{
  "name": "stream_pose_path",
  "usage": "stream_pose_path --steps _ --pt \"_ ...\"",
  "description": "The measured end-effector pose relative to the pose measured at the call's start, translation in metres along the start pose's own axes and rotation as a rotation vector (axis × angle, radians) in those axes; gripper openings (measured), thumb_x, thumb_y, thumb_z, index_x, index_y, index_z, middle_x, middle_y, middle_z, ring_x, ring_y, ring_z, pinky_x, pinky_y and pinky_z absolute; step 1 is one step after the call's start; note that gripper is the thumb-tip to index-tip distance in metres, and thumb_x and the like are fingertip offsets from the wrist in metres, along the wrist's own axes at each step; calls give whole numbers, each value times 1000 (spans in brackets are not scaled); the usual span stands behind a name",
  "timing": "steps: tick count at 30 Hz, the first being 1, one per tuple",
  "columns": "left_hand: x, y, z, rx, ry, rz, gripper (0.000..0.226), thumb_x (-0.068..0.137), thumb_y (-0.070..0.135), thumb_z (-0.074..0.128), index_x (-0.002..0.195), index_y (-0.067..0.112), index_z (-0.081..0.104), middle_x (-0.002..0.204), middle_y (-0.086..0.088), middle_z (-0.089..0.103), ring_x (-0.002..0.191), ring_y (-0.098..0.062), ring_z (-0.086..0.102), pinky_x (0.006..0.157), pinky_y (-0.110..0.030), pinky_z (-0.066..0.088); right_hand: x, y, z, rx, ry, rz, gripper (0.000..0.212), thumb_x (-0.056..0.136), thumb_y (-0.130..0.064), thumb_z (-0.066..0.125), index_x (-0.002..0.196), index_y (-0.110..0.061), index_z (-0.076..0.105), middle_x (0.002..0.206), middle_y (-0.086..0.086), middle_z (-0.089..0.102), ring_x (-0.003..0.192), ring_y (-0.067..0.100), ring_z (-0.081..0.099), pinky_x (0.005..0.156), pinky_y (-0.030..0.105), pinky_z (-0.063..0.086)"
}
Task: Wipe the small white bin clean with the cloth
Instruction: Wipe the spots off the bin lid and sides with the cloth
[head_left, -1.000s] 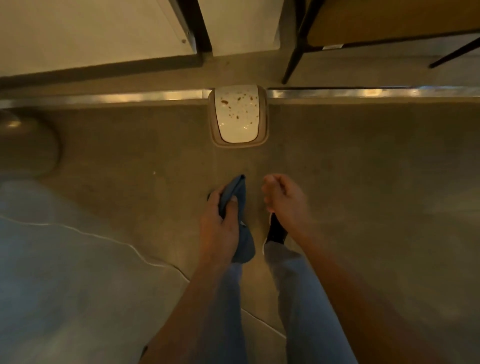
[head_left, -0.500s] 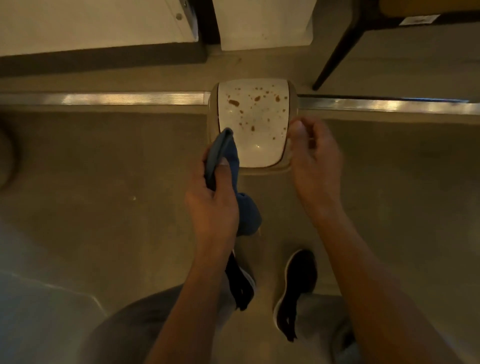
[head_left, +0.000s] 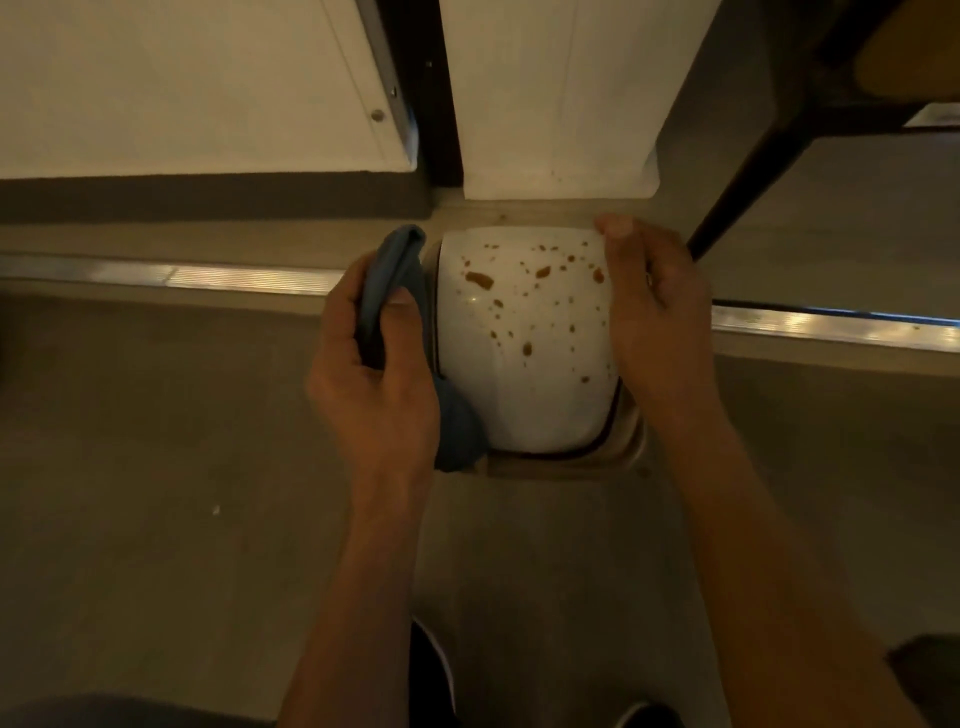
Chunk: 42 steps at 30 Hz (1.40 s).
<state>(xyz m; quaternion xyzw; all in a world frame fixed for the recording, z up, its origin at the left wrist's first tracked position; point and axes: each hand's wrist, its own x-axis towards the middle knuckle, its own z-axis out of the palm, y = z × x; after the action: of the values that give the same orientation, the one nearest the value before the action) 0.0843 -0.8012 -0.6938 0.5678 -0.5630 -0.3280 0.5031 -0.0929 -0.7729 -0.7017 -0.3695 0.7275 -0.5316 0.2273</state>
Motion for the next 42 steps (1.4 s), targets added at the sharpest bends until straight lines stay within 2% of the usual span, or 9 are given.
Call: stream_pose_path --steps 3,8,12,16,21,25,30,34,42 --pt "-5 2 6 -33 -35 62 30 103 24 51 129 13 62 115 12 66 109 3 62 90 -15 49 1 7 5 -5 14 -24 22 105 -33 43 106 -24 63 97 -16 56 91 -12 53 83 2 37" --pt "-20 -7 5 83 -83 133 41 104 39 41 129 17 65 132 -1 61 122 -10 57 100 -33 51 -1 10 6 -68 13 -83 33 105 -34 41 120 -15 64 111 -4 59 102 5 56 92 16 42" --pt "-39 -23 -11 285 -144 162 43 102 44 43 139 27 55 143 4 47 126 -10 49 98 -22 45 -2 6 5 -94 -17 -97 33 106 -36 37 118 -18 62 110 -7 56 104 7 54 95 23 43" --pt "-40 -31 -20 227 -171 86 39 101 44 47 138 34 53 137 24 39 126 -5 47 100 -20 42 -3 9 4 -95 -14 -106 37 106 -37 35 124 -18 61 116 -7 56 110 9 54 98 24 42" --pt "-3 -16 -14 208 -241 -20 34 102 41 51 135 36 57 135 12 54 119 -3 51 101 -25 44 -5 8 2 -87 -10 -107 40 107 -37 33 127 -16 61 115 -11 55 109 6 52 96 21 39" --pt "26 -3 -5 290 -314 -52 34 102 44 49 135 39 58 132 10 59 119 -10 54 103 -32 46 -5 8 4 -80 6 -108 40 107 -38 32 124 -16 60 116 -6 57 111 15 55 98 33 46" --pt "3 -3 -5 281 -222 -85 35 101 41 52 134 31 58 125 12 56 115 -7 52 93 -24 42 -7 10 4 -61 15 -86 37 106 -39 32 121 -20 60 114 -2 60 109 19 56 95 38 48" --pt "-41 -15 -12 211 -143 -66 38 101 37 54 138 32 56 141 5 52 125 -9 50 97 -19 42 -8 8 1 -69 -13 -80 35 106 -34 32 123 -18 59 120 1 59 113 17 52 91 25 38" --pt "-40 -11 -12 192 -98 -112 34 101 37 55 133 31 60 130 5 58 116 -7 56 94 -23 47 -8 6 -1 -82 -37 -103 31 106 -27 36 120 -15 60 119 4 60 109 15 50 88 25 37"
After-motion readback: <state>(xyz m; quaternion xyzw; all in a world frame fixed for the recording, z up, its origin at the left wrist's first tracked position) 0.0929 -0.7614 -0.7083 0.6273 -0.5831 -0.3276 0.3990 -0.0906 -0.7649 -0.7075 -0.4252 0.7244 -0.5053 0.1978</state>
